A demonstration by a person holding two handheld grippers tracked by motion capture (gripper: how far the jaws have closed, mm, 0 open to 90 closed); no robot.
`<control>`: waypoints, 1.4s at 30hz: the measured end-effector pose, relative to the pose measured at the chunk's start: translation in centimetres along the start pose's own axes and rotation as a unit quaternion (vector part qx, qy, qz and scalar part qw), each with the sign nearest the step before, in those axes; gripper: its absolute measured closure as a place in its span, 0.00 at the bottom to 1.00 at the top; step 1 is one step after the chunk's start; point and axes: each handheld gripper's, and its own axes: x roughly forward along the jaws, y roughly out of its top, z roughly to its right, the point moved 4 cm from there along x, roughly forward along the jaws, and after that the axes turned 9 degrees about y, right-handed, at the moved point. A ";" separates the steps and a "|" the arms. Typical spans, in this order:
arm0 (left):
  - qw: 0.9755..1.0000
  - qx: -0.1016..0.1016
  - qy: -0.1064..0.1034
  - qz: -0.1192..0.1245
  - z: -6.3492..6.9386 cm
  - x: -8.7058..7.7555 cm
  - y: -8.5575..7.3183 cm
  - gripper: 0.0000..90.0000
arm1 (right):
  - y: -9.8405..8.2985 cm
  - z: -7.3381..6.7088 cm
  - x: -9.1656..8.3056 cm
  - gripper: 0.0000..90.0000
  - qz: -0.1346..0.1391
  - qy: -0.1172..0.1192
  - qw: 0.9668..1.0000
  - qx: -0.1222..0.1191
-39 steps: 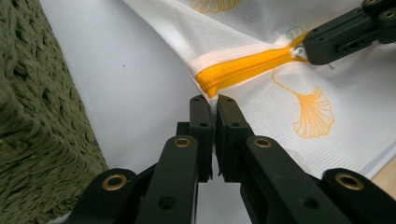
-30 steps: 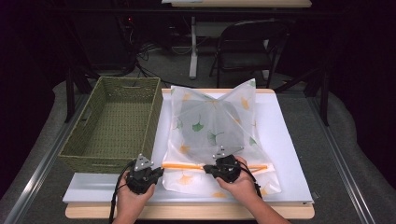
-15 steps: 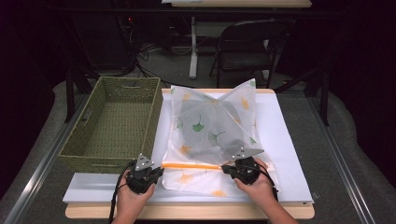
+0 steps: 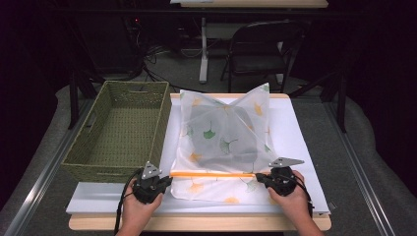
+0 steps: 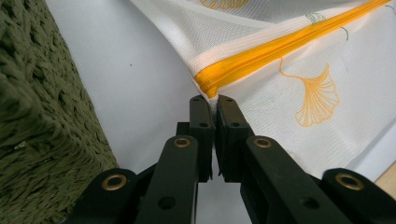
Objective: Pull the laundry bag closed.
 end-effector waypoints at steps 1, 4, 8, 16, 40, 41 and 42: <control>1.000 0.000 0.000 0.000 0.0 0.0 0.0 0.96 | -0.2 0.3 -0.4 1.00 0.001 -0.004 1.000 0.005; 1.000 0.001 0.000 -0.002 0.0 0.0 0.0 0.96 | -0.7 1.0 -1.3 1.00 0.006 -0.014 1.000 0.018; 1.000 0.002 0.001 -0.003 -0.1 0.1 -0.1 0.96 | -1.4 2.1 -2.4 1.00 0.013 -0.028 0.999 0.031; 1.000 -0.002 0.002 -0.007 -0.1 0.1 -0.1 0.96 | -2.6 3.9 -4.8 1.00 0.026 -0.053 0.996 0.060; 1.000 0.004 0.009 -0.014 0.0 0.4 -0.7 0.93 | -3.5 4.8 -5.8 1.00 0.032 -0.068 0.994 0.075; 1.000 0.002 0.009 -0.013 0.0 0.4 -0.7 0.93 | -3.5 4.8 -5.7 1.00 0.032 -0.067 0.994 0.075; 1.000 0.004 0.008 -0.014 -0.1 0.4 -0.7 0.93 | -3.5 4.8 -5.7 1.00 0.031 -0.066 0.994 0.076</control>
